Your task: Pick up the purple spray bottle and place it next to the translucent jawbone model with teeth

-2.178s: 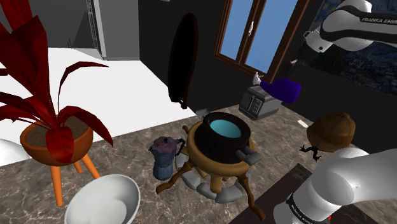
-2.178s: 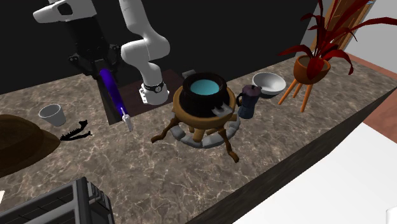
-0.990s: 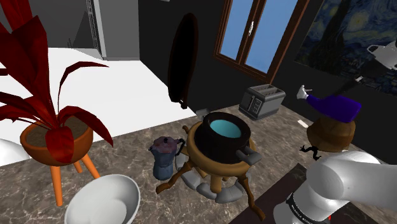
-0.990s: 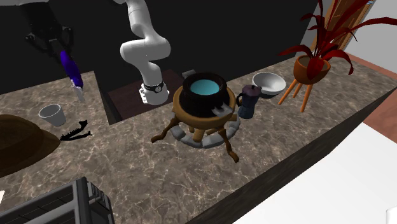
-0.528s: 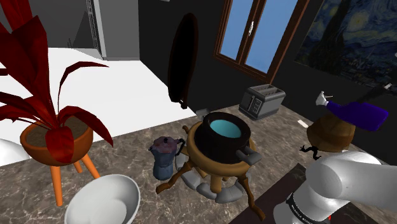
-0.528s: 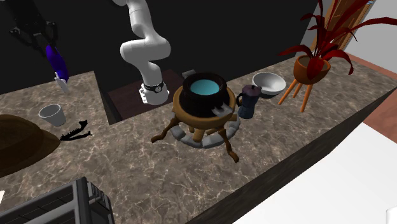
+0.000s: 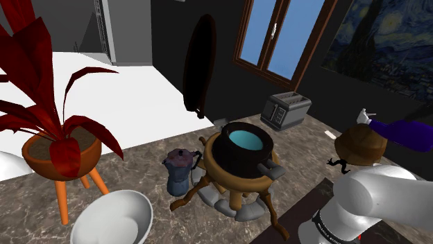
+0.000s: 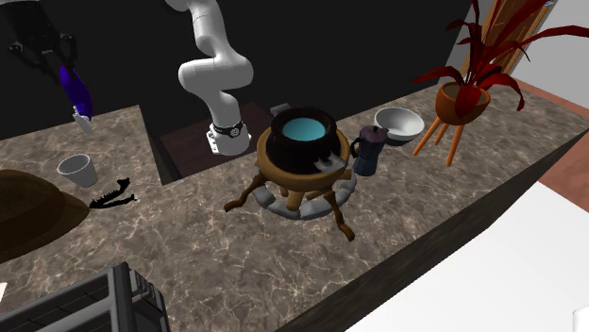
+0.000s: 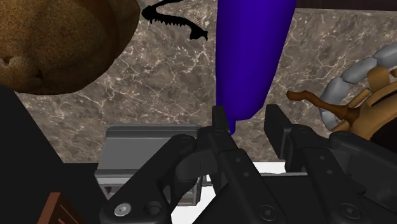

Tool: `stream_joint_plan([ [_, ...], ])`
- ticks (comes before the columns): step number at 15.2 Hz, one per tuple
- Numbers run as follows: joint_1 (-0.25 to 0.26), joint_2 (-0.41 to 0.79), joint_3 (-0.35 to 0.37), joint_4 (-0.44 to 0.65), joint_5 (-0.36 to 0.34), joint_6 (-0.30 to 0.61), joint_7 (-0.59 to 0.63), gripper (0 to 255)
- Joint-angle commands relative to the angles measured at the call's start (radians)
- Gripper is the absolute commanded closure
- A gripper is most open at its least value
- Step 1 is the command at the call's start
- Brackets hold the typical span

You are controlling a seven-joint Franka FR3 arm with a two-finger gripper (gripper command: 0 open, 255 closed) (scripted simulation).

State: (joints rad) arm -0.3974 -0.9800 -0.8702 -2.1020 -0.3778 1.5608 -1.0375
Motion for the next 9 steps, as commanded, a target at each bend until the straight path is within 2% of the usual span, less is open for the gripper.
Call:
stream_joint_plan([
  [1, -0.006, -0.009, -0.012, -0.022, -0.011, 0.015, -0.007, 255],
  [9, -0.031, -0.041, -0.056, -0.129, -0.053, 0.097, -0.015, 255],
])
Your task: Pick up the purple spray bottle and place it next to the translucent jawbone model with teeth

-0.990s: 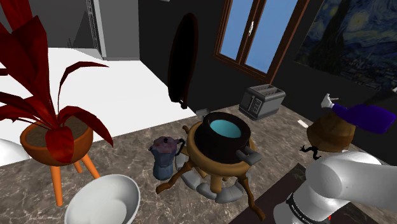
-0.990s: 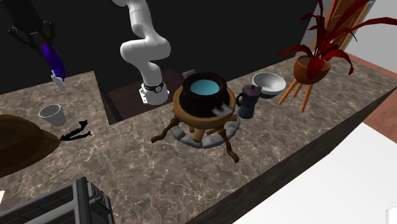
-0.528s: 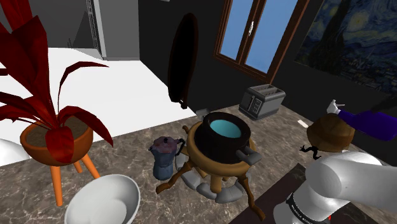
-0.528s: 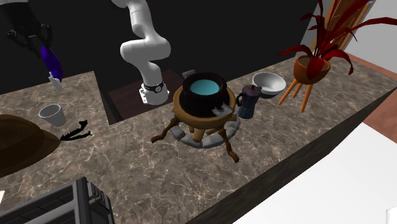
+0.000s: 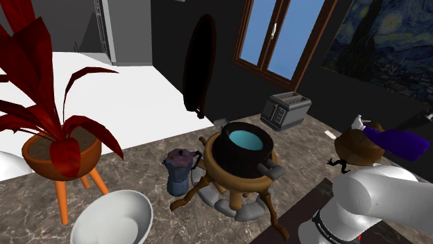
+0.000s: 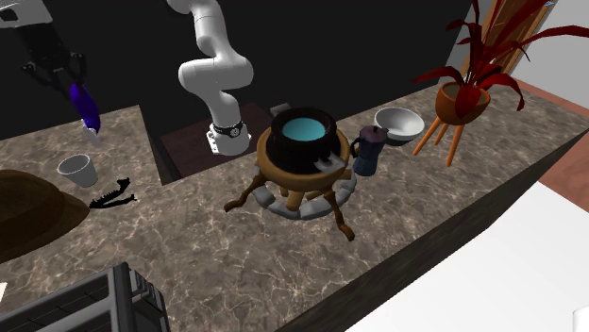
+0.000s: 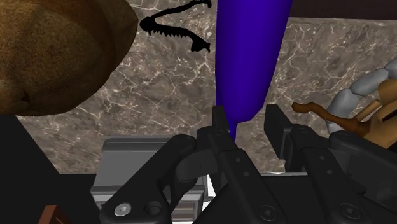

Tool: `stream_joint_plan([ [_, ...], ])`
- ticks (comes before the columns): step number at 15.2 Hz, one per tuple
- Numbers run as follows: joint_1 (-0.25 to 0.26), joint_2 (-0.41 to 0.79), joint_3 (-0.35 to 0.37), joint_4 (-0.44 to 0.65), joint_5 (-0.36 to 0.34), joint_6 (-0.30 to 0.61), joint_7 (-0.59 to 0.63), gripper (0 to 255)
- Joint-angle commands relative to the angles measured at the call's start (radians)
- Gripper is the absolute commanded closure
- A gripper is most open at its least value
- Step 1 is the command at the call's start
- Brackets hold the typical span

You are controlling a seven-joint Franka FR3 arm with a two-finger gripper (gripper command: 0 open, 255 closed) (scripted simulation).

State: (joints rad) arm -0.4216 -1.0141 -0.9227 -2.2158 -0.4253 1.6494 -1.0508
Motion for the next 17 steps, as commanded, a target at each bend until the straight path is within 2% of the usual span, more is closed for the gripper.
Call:
stream_joint_plan([
  [1, -0.01, -0.01, -0.009, -0.028, -0.011, 0.018, -0.003, 255],
  [17, -0.041, -0.038, -0.134, -0.204, -0.111, 0.186, -0.023, 255],
])
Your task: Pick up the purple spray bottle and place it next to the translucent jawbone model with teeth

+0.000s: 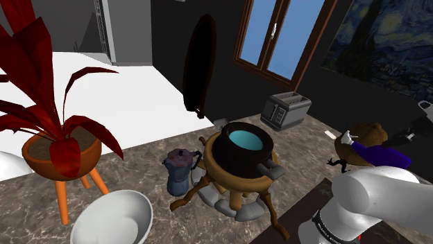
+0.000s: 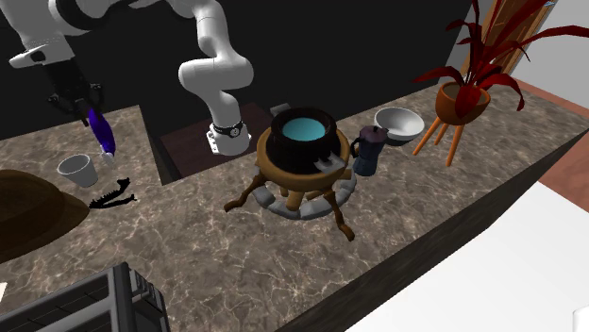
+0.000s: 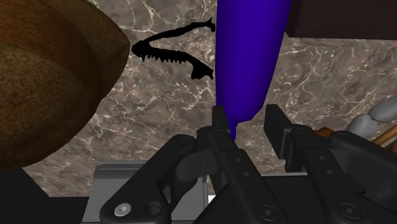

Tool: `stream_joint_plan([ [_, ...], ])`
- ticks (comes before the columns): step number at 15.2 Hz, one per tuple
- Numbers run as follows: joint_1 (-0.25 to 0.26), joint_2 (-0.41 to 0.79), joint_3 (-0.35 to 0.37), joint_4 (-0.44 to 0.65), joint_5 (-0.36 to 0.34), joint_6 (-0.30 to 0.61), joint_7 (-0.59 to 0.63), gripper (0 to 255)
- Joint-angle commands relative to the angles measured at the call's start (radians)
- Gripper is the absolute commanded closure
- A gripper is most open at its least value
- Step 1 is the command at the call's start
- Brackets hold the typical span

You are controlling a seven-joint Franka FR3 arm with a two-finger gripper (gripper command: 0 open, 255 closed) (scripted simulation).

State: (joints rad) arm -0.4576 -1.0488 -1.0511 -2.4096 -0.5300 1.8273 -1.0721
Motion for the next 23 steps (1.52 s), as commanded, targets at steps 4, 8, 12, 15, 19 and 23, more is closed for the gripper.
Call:
stream_joint_plan([
  [4, -0.008, -0.002, -0.045, -0.047, -0.034, 0.052, -0.007, 255],
  [8, -0.008, 0.002, -0.087, -0.081, -0.064, 0.097, -0.013, 255],
  [12, -0.005, 0.008, -0.133, -0.11, -0.094, 0.143, -0.018, 255],
  [15, 0.0, 0.015, -0.17, -0.131, -0.118, 0.179, -0.021, 255],
  [19, 0.011, 0.027, -0.222, -0.154, -0.151, 0.227, -0.026, 255],
  [23, 0.026, 0.04, -0.279, -0.174, -0.185, 0.277, -0.029, 255],
])
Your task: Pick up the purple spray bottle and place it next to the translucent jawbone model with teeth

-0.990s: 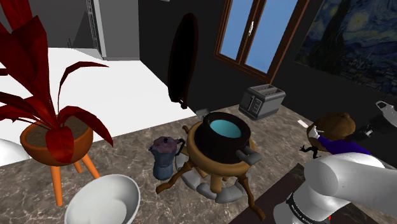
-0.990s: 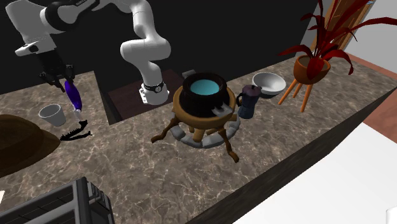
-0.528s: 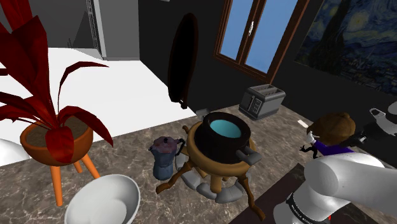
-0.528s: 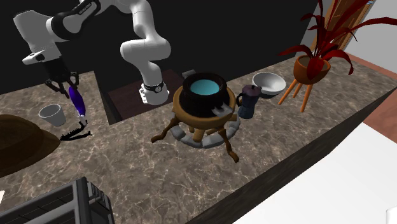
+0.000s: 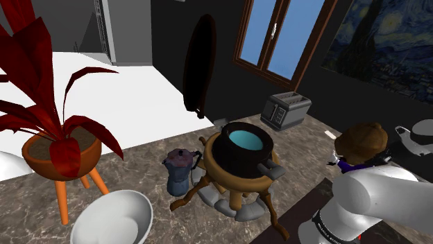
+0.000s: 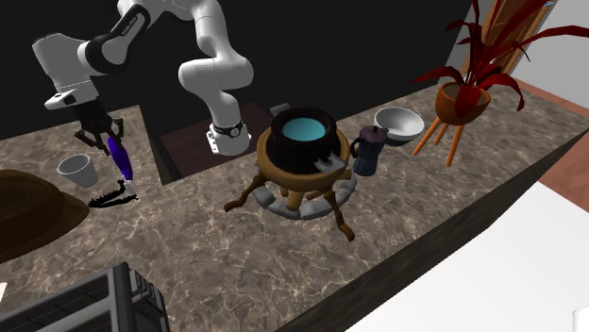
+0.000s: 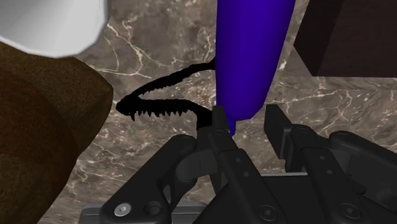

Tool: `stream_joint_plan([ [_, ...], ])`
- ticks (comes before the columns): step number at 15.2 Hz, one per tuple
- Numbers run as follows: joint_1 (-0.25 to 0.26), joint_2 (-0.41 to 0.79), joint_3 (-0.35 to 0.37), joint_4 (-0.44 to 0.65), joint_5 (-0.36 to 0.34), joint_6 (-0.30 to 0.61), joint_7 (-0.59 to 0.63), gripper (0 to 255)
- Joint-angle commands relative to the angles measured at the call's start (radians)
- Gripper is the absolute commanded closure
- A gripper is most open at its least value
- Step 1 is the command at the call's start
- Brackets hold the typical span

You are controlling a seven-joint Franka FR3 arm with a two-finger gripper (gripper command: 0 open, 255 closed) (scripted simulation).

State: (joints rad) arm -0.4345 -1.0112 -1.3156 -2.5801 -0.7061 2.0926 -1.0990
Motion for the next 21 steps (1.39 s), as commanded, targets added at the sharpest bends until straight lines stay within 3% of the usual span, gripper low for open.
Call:
stream_joint_plan([
  [1, 0.007, 0.006, -0.029, -0.008, -0.017, 0.024, -0.003, 255],
  [5, 0.029, 0.021, -0.088, -0.022, -0.051, 0.072, -0.005, 255],
  [12, 0.028, 0.021, -0.088, -0.022, -0.051, 0.072, -0.006, 255],
  [13, 0.028, 0.021, -0.087, -0.023, -0.05, 0.072, -0.006, 0],
  [18, 0.028, 0.021, -0.088, -0.022, -0.051, 0.072, -0.006, 0],
  [21, -0.028, -0.011, 0.012, 0.018, 0.01, -0.034, -0.03, 0],
])
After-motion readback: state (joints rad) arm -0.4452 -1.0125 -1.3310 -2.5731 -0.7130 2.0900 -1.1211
